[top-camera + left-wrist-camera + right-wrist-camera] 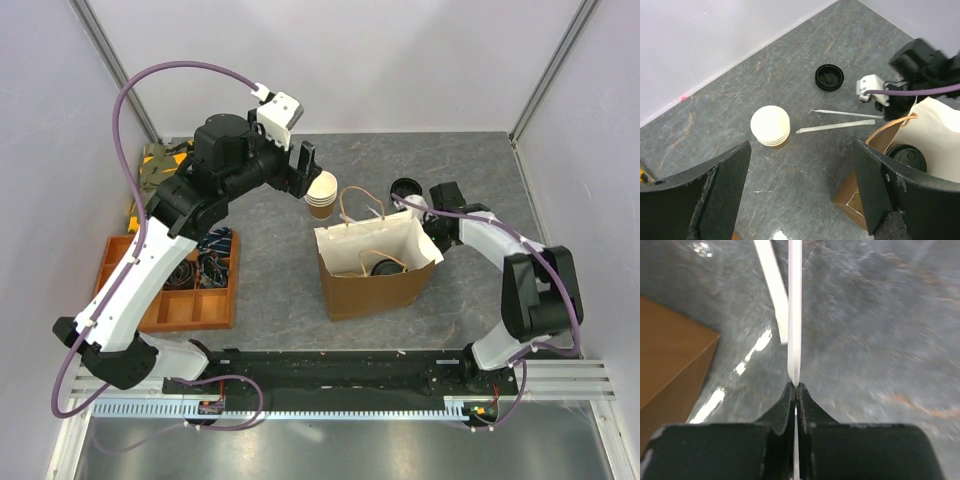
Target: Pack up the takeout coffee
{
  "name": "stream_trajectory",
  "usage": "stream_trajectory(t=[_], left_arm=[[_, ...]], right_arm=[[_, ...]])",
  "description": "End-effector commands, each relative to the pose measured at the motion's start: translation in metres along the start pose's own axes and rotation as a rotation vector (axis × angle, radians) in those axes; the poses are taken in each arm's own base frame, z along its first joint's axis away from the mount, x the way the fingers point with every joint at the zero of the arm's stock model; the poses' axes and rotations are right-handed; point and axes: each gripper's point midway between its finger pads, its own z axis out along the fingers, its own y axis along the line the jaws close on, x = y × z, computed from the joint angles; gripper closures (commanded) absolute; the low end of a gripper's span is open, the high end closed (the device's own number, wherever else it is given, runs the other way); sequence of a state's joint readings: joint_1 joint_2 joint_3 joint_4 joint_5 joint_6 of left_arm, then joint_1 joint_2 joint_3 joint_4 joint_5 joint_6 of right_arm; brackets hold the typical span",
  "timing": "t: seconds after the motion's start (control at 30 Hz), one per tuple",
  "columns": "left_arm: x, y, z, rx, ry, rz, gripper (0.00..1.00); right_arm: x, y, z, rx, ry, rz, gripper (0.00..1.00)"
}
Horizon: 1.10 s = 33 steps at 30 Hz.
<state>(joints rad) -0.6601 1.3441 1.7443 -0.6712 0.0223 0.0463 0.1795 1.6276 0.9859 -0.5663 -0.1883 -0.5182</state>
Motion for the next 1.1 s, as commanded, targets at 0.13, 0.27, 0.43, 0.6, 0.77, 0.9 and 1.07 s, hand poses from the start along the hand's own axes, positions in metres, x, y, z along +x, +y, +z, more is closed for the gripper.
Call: stream_trajectory(t=[0.13, 0.27, 0.43, 0.6, 0.77, 0.9, 1.07], left_arm=[[-0.014, 0.010, 0.006, -0.023, -0.043, -0.007, 0.11], [-0.022, 0.023, 0.009, -0.039, -0.059, -0.052, 0.11], [-0.068, 0.026, 0.009, 0.116, -0.137, -0.311, 0.05], [-0.115, -0.012, -0.005, 0.405, -0.286, -0.311, 0.05], [-0.128, -0.028, -0.014, 0.522, -0.419, -0.322, 0.07], [-0.139, -0.043, -0.021, 0.608, -0.487, -0.294, 0.08], [-0.138, -0.064, -0.017, 0.654, -0.499, -0.325, 0.08]], right_arm=[[-0.061, -0.032, -0.104, 0.111, -0.246, 0.040, 1.00], [-0.087, -0.050, -0.156, 0.167, -0.376, 0.084, 1.00], [-0.136, -0.033, -0.234, 0.133, -0.669, 0.050, 1.00], [-0.181, 0.010, -0.306, -0.012, -0.966, -0.021, 1.00], [-0.200, 0.059, -0.346, -0.166, -1.107, -0.086, 1.00], [-0.205, 0.088, -0.364, -0.245, -1.178, -0.086, 1.00], [-0.209, 0.113, -0.376, -0.332, -1.213, -0.090, 1.00]])
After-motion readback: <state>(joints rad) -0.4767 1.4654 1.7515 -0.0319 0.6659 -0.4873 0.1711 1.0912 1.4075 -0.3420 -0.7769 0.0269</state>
